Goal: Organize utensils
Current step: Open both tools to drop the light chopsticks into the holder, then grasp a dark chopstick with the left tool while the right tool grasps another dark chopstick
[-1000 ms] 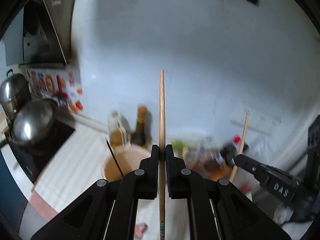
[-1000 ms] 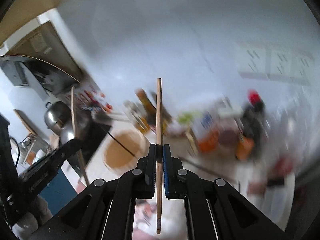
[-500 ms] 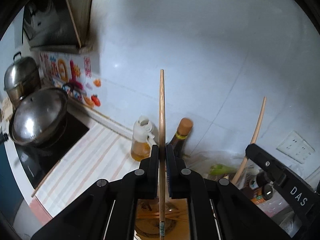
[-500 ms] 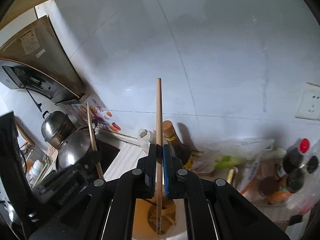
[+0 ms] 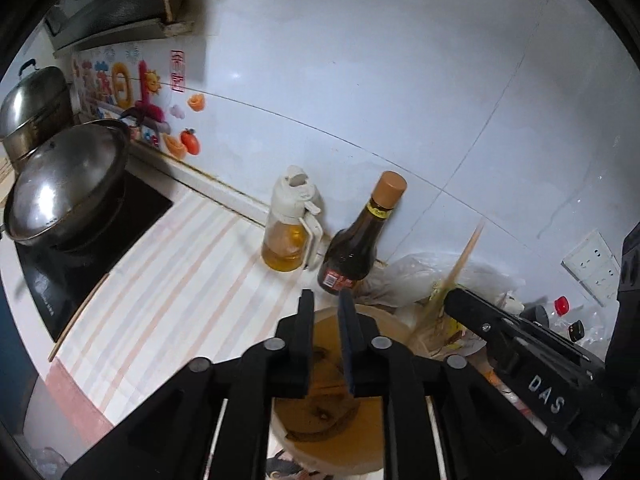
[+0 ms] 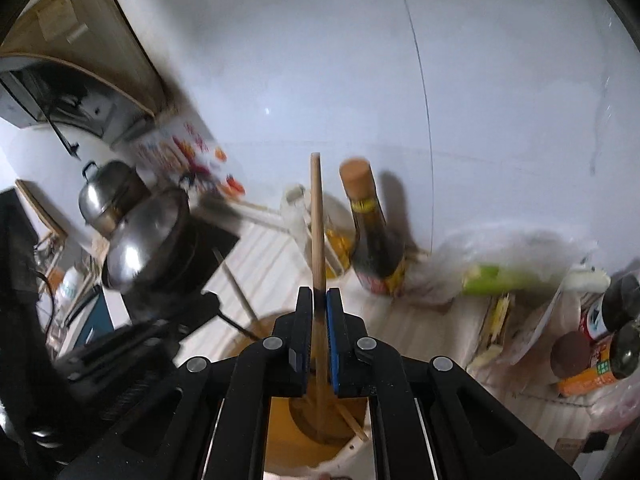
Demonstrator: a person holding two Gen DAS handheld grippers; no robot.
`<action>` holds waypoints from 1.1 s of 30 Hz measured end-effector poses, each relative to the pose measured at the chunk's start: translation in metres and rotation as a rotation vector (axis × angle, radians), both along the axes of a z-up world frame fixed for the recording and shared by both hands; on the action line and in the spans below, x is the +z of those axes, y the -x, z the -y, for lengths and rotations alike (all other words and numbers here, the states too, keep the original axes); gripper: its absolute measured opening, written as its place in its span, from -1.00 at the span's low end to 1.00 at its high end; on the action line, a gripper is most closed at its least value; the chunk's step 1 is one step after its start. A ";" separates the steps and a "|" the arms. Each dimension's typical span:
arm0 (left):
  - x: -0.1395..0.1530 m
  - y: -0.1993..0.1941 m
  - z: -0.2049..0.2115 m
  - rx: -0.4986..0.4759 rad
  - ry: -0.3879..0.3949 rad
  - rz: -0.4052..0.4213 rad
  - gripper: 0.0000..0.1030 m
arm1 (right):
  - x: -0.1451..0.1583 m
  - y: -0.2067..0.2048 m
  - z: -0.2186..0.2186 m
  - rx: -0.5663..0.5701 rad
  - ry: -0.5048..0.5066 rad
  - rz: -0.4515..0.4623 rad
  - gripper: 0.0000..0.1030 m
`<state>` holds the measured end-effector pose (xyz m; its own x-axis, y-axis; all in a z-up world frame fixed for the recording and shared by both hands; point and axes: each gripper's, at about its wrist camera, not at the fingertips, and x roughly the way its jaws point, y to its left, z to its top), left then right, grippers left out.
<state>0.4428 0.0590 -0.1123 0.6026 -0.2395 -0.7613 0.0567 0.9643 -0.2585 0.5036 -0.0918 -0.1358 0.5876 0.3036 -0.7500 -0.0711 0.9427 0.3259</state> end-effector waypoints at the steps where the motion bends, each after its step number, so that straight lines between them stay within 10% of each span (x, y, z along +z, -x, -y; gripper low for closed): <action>1: 0.003 0.004 -0.003 0.012 -0.008 0.005 -0.48 | 0.000 0.001 0.003 -0.004 -0.006 -0.003 -0.68; 4: 0.014 0.017 -0.010 0.053 -0.073 0.042 0.47 | 0.009 0.010 0.018 -0.035 -0.016 0.012 -0.47; 11: 0.022 0.059 -0.015 0.081 -0.163 0.092 1.00 | 0.030 0.050 0.054 -0.112 0.039 0.042 0.24; 20: 0.000 0.116 0.025 0.026 -0.190 0.085 1.00 | 0.015 0.143 0.115 -0.243 0.115 0.017 0.92; 31: -0.119 0.169 0.159 -0.237 -0.270 -0.167 1.00 | -0.095 0.248 0.227 -0.419 0.085 -0.231 0.88; 33: -0.145 0.179 0.191 -0.296 -0.292 -0.226 1.00 | -0.124 0.261 0.246 -0.428 0.055 -0.304 -0.03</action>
<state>0.2638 -0.1322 -0.2575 0.3523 -0.1328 -0.9264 0.3141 0.9492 -0.0166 0.2422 -0.3383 -0.2602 0.4039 0.0397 -0.9139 0.4142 0.8829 0.2214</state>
